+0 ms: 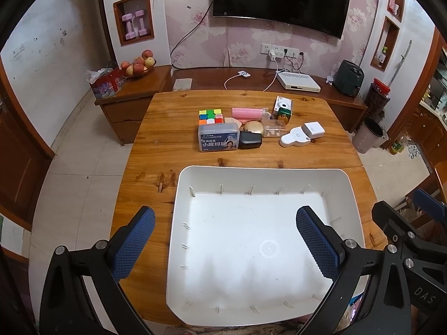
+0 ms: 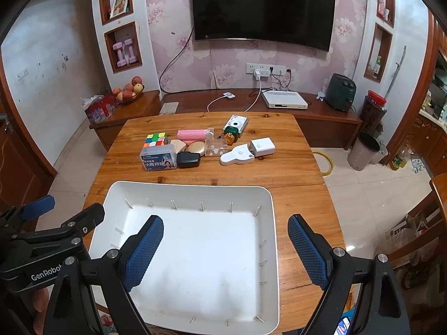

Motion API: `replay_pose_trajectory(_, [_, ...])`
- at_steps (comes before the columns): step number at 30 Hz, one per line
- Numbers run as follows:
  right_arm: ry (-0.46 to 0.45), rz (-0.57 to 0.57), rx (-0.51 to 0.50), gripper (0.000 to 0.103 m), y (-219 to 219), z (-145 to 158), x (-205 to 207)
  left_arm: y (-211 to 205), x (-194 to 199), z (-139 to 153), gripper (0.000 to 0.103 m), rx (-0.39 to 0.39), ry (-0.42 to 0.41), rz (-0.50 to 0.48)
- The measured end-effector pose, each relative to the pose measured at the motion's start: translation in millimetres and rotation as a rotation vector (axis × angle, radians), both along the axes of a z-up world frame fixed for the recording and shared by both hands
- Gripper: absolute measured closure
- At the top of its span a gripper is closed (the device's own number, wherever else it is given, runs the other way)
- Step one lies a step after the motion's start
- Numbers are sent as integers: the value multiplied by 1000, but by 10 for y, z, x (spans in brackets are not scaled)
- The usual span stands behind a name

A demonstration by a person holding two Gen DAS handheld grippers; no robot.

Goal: Organize rigid objects

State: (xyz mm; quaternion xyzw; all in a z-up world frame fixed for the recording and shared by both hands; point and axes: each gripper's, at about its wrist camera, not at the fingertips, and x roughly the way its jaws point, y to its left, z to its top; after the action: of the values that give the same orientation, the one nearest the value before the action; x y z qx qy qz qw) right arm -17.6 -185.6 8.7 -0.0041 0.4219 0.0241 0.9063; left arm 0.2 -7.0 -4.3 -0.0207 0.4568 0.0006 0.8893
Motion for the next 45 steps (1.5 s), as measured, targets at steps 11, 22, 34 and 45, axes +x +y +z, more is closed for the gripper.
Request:
replay_pose_trajectory(11, [-7,-8,-14,12,-63,40,64,-70,200,2,2,-56,33,-45])
replay_pose_trajectory(22, [4,-50,-18,12,-196,33,389,-167,503,-28,2,-85,75,-56])
replay_pose_trajectory(34, [43,-46,-34,12,-192,-70,828,-123,983,-176,2,-70,125,-29])
replay_pose_trajectory(45, [70,-18,-51,12,-117,-110,1193,-108,1427,-371,2,-97,228,-31])
